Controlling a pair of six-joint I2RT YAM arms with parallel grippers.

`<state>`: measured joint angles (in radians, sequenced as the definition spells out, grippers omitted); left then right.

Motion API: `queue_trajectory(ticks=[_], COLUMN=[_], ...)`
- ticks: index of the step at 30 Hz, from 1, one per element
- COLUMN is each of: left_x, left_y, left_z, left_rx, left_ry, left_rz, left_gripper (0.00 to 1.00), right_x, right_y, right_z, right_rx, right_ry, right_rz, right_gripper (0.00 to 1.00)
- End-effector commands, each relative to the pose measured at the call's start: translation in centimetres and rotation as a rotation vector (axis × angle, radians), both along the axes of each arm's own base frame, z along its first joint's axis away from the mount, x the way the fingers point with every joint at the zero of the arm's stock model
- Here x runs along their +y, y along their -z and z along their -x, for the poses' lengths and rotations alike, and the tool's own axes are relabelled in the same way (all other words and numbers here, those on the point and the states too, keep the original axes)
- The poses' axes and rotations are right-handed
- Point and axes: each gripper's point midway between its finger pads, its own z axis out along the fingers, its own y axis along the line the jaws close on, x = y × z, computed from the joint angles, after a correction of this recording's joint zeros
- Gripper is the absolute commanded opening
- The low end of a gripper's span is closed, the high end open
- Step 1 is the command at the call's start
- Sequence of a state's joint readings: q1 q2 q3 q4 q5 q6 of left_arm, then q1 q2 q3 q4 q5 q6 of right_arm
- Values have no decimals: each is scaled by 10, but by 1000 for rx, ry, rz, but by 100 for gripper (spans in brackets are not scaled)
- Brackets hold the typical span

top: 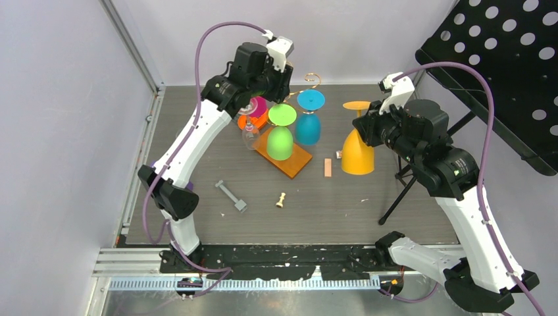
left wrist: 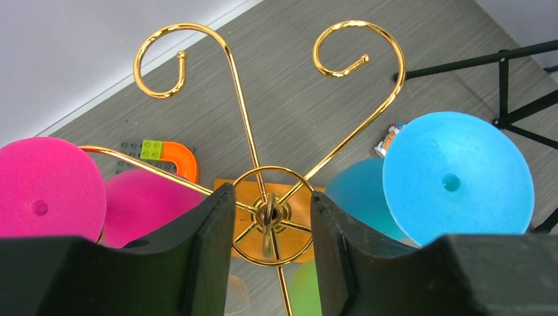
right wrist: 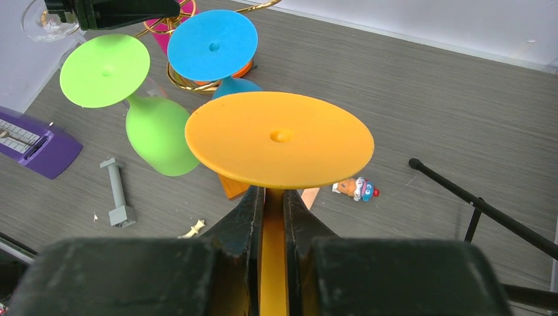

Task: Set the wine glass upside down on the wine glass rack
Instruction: Adjust the wine rack at the center of the board.

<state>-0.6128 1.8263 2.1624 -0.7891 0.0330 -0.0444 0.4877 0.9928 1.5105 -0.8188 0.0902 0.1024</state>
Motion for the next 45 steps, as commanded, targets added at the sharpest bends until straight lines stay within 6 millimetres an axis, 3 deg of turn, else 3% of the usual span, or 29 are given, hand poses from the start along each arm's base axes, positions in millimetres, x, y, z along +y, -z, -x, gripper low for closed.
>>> queue_trajectory(ticks=[1, 23, 27, 29, 38, 45], left_x=[-4, -8, -7, -6, -4, -3], left_y=[-3, 15, 17, 15, 13, 14], left_z=[-7, -12, -9, -6, 15, 35], left_rx=[-18, 8, -16, -35, -85, -123], left_ry=[19, 113, 180, 215, 402, 586], left_rz=[30, 64, 59, 58, 68, 19], left_gripper=[43, 25, 16, 9, 0, 0], right_x=[-1, -3, -3, -3, -2, -2], right_y=[-14, -7, -6, -5, -2, 1], right_z=[3, 5, 6, 6, 6, 6], right_rx=[-42, -32, -30, -29, -22, -19], right_ry=[-5, -2, -4, -3, -10, -16], right_rz=[-29, -18, -18, -17, -16, -6], right_gripper=[5, 5, 5, 5, 5, 5])
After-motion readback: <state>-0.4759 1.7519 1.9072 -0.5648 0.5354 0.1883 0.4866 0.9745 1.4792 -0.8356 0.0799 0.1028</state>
